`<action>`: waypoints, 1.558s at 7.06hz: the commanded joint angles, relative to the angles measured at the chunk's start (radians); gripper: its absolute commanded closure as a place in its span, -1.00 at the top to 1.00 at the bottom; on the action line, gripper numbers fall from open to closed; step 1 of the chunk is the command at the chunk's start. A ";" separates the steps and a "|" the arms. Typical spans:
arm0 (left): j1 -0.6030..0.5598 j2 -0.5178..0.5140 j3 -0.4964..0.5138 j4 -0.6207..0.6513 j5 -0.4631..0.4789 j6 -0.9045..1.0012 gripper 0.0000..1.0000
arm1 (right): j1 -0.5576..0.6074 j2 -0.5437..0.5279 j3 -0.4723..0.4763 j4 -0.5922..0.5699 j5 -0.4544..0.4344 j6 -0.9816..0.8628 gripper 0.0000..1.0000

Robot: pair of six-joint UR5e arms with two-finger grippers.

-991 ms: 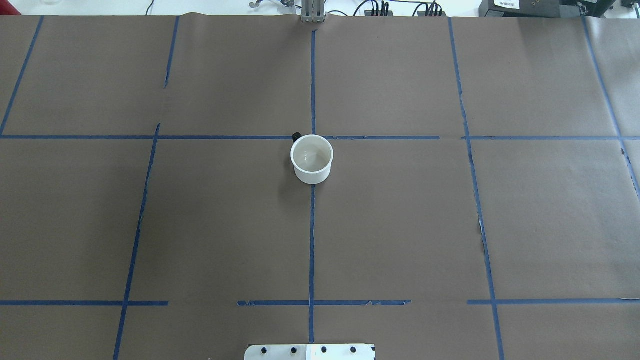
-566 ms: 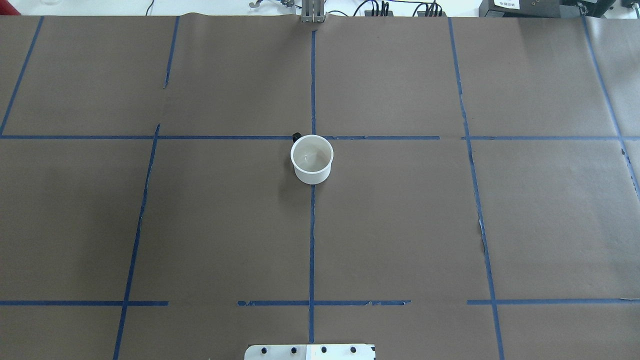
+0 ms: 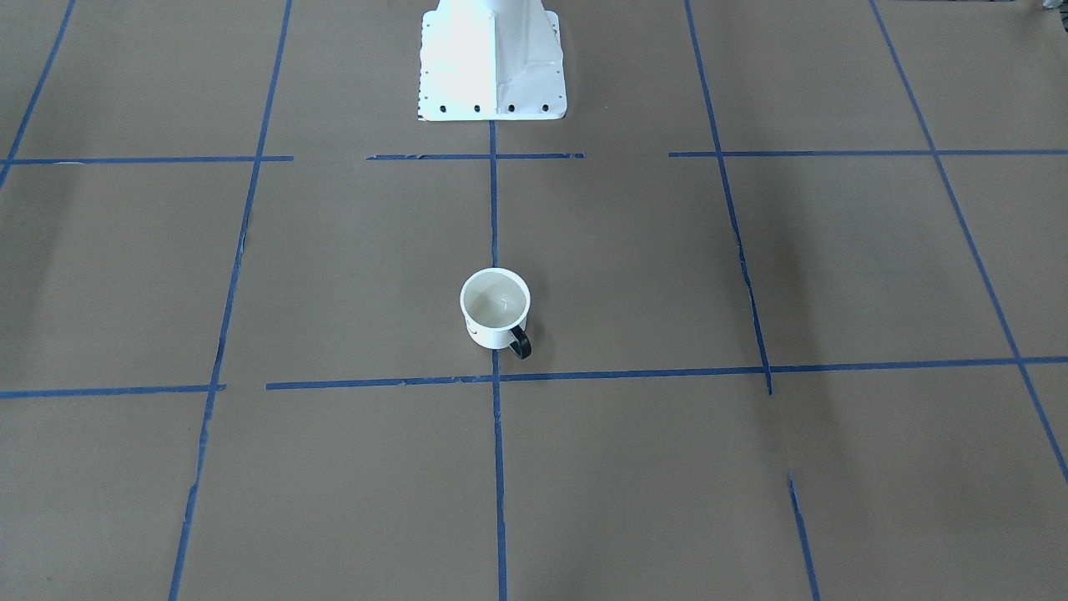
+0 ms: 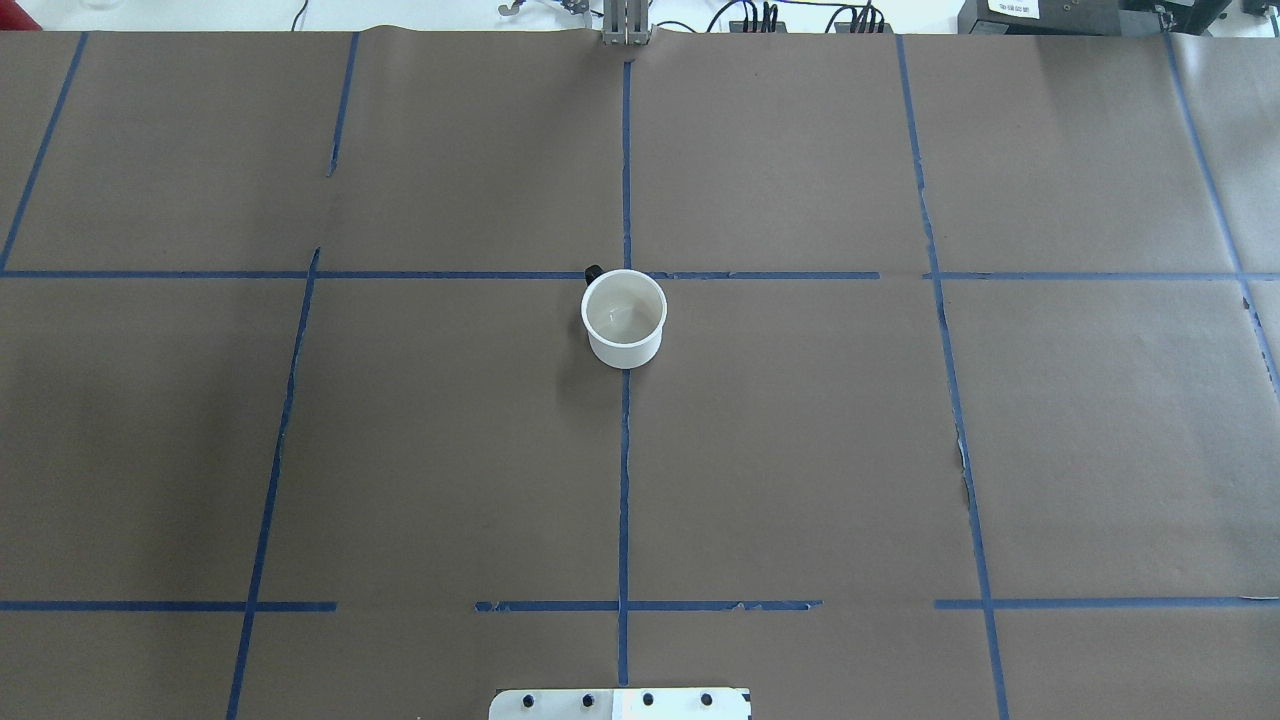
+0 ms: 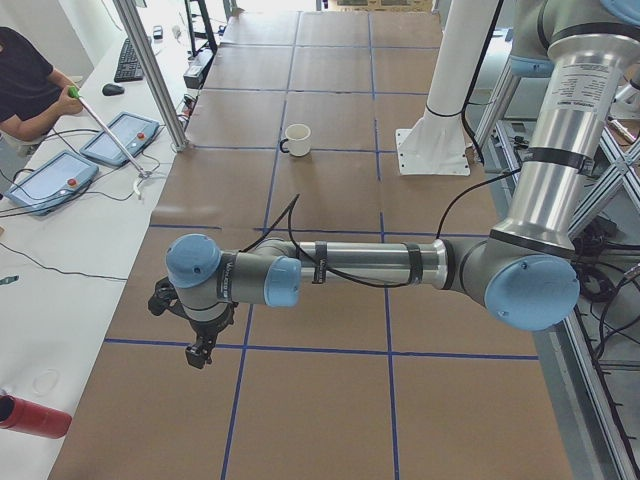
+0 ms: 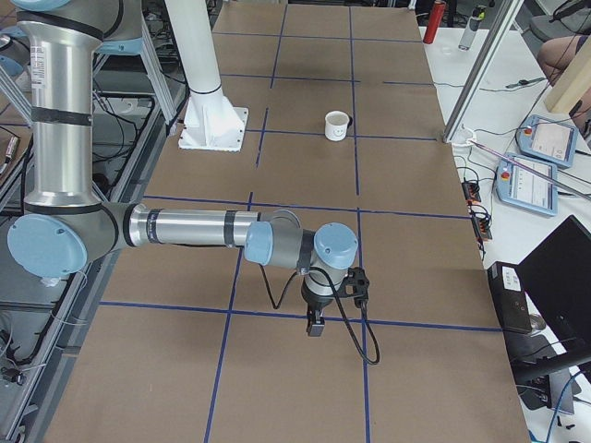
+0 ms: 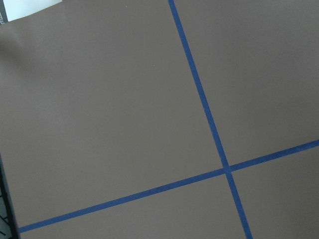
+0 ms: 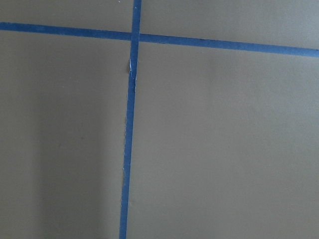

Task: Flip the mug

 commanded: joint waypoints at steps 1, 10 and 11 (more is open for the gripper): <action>0.004 0.018 0.005 -0.023 -0.011 -0.002 1.00 | 0.000 0.000 0.000 0.000 0.000 0.000 1.00; 0.004 0.018 -0.032 -0.023 -0.014 -0.012 1.00 | 0.000 0.000 0.000 0.000 0.000 0.000 1.00; 0.004 0.018 -0.032 -0.023 -0.014 -0.012 1.00 | 0.000 0.000 0.000 0.000 0.000 0.000 1.00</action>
